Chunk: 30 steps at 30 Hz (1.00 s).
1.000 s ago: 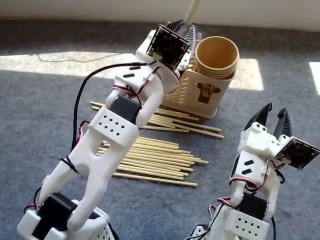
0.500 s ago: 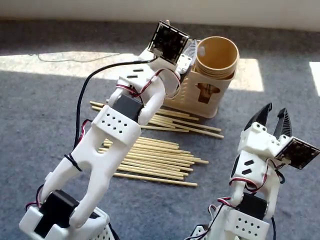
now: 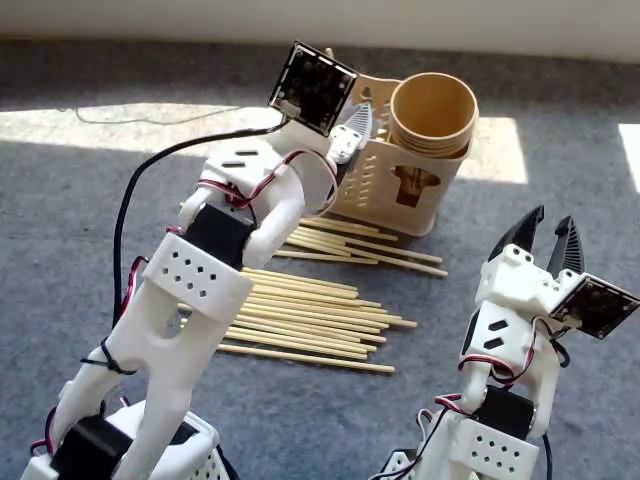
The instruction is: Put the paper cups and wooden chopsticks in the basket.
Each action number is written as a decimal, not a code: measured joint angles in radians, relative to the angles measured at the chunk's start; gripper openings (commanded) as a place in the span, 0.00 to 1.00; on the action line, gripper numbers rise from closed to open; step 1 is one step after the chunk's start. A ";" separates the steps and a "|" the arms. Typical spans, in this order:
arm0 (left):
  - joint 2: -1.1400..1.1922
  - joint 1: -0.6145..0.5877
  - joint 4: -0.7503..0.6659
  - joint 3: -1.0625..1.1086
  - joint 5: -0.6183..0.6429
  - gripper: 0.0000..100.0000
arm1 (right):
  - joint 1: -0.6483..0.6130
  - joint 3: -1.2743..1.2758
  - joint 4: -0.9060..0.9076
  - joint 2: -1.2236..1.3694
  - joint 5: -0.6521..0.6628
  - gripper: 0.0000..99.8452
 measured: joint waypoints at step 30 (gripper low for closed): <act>-0.606 -0.436 0.146 0.654 0.000 0.11 | -0.169 0.031 0.000 0.000 0.094 0.12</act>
